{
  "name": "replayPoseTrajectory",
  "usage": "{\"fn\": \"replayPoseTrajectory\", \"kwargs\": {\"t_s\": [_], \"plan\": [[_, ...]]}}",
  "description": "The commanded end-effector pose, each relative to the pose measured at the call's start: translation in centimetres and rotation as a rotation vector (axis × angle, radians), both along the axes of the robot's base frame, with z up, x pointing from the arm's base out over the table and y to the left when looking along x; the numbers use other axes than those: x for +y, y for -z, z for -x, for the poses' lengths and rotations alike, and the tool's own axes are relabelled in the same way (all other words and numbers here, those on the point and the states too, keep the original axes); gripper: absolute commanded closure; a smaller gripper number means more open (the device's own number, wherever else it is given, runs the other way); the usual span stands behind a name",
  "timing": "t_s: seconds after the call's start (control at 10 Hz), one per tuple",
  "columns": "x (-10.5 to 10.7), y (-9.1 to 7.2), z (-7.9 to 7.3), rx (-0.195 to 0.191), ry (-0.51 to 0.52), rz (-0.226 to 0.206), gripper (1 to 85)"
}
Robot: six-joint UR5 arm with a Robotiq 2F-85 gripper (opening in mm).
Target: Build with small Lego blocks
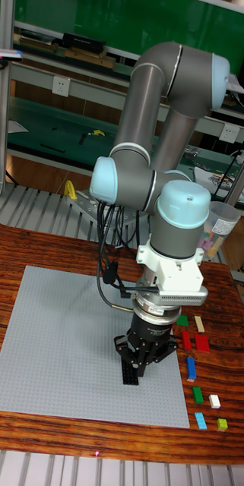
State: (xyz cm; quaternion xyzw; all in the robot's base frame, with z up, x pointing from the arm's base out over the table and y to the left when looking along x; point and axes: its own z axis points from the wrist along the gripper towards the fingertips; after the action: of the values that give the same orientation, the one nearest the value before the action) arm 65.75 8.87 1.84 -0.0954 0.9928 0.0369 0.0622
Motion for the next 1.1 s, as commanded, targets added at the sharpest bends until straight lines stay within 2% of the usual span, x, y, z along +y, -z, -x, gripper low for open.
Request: {"fn": "replayPoseTrajectory", "kwargs": {"t_s": [0.0,0.3,0.7,0.8,1.0], "plan": [[-0.57,-0.05,0.27,-0.011,-0.025,-0.009,84.3],[0.07,-0.11,0.24,-0.005,-0.007,-0.028,84.3],[-0.08,-0.07,0.44,0.003,-0.009,-0.021,84.3],[0.27,-0.11,0.39,0.002,-0.005,-0.036,84.3],[-0.24,-0.05,0.39,0.004,0.026,-0.019,84.3]]}}
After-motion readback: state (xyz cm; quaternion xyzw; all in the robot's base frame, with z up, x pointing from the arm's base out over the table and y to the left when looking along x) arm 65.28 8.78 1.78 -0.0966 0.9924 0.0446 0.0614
